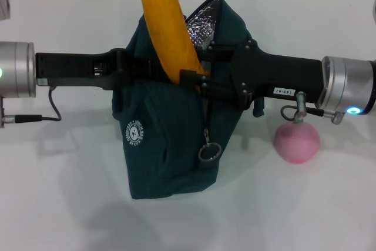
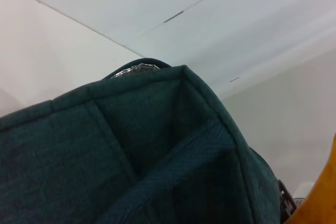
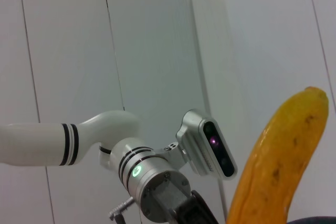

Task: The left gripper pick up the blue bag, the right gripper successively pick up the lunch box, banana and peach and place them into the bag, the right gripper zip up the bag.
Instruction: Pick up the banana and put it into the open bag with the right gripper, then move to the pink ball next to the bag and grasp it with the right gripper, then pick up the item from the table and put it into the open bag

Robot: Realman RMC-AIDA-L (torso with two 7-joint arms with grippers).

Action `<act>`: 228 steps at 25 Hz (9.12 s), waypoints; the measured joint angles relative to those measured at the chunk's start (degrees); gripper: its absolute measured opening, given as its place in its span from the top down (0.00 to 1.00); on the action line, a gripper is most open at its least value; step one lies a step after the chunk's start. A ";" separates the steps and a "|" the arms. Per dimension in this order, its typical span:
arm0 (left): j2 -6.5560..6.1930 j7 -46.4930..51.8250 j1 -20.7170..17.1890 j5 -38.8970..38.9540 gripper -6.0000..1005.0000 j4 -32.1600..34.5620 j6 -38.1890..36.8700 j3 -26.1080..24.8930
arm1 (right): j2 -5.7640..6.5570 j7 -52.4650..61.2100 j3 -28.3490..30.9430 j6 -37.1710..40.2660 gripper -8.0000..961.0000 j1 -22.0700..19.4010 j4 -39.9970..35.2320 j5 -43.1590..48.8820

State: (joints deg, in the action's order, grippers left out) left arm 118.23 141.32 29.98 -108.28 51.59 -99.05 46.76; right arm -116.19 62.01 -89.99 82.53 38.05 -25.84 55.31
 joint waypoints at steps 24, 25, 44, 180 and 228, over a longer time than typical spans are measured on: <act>0.19 0.01 -0.25 0.00 0.96 0.00 -0.01 0.00 | 0.00 -0.76 -0.10 0.49 0.26 -3.16 -1.53 -0.60; 0.19 0.01 -0.29 0.00 0.96 0.00 -0.01 0.00 | 0.00 -0.97 0.01 0.58 0.26 -3.51 -1.68 -0.97; 0.07 0.02 -0.36 0.00 0.96 0.01 -0.10 0.05 | 0.44 -1.69 0.61 -1.79 0.27 -5.89 -3.08 -2.23; 0.77 0.06 -0.01 3.00 0.96 0.01 -0.09 0.19 | 0.62 39.64 26.92 2.51 0.93 2.86 -27.37 43.32; 0.86 -0.64 -1.38 2.99 0.96 0.01 0.09 0.00 | 1.12 39.55 24.61 5.27 0.22 1.84 -30.17 43.80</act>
State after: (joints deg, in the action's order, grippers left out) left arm 119.09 140.68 28.60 -105.29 51.59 -98.96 46.76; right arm -115.07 101.56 -65.38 87.80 39.90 -56.01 99.11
